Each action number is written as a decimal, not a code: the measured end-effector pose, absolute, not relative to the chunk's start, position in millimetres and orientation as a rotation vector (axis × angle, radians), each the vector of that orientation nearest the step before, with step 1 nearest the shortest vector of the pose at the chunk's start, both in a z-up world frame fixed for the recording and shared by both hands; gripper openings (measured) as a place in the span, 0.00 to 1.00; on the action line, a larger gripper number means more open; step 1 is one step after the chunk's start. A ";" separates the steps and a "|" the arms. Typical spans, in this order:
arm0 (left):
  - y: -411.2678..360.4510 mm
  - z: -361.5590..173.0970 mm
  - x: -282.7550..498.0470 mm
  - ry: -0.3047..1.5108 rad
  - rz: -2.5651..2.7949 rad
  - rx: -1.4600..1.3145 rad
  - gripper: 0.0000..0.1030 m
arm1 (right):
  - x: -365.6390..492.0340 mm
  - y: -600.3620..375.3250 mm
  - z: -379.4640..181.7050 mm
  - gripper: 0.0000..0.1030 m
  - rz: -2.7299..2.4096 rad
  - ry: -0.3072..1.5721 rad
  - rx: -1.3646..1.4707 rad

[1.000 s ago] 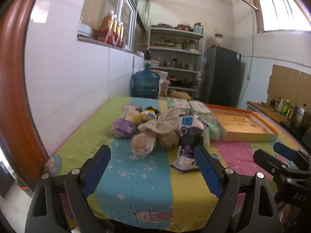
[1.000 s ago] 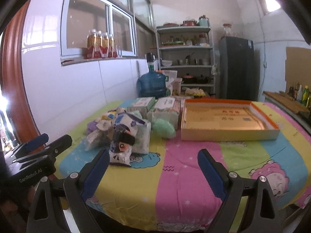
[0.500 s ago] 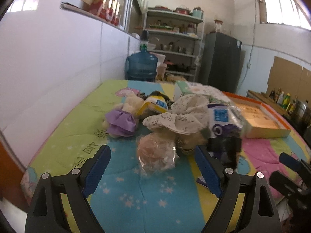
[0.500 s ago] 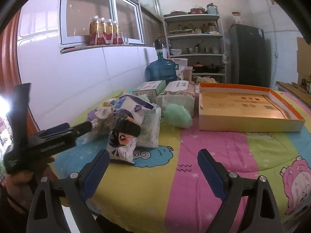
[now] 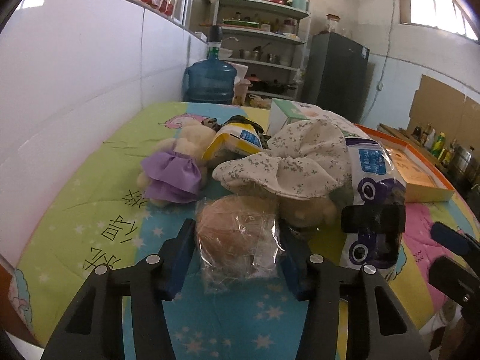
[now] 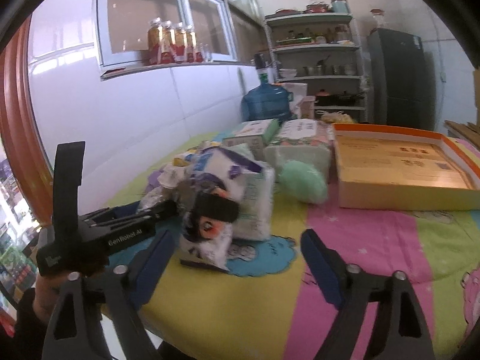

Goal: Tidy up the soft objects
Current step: 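Grasp the clear bagged bun with the left tool while the right tool grasps the white snack packet, then carry the bagged bun with the left tool while the right tool carries the packet into the box, then open the left tool releasing the bun while the right tool releases the packet in the box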

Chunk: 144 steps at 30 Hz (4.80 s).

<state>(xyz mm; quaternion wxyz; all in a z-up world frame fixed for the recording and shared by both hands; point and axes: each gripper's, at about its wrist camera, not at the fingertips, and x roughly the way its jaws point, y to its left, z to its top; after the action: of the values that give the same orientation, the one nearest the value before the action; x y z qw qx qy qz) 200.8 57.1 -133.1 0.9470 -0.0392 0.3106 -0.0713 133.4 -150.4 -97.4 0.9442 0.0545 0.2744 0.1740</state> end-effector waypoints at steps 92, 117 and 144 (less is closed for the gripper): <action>-215.2 -79.5 322.4 0.771 -0.356 -0.052 0.51 | 266.0 -413.6 -61.5 0.37 0.210 0.698 0.117; -240.9 -107.0 336.1 0.866 -0.376 0.017 0.53 | 282.1 -432.2 -96.4 0.47 0.191 0.844 0.171; -220.9 -58.7 283.8 0.608 -0.407 0.030 0.75 | 241.0 -421.9 -64.0 0.48 0.133 0.713 0.124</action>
<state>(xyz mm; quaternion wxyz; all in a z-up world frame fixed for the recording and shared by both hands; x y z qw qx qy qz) 283.8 -220.9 -58.7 0.9337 0.0146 0.2974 -0.1988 241.0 -421.9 -64.0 0.9331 0.0607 0.3485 0.0649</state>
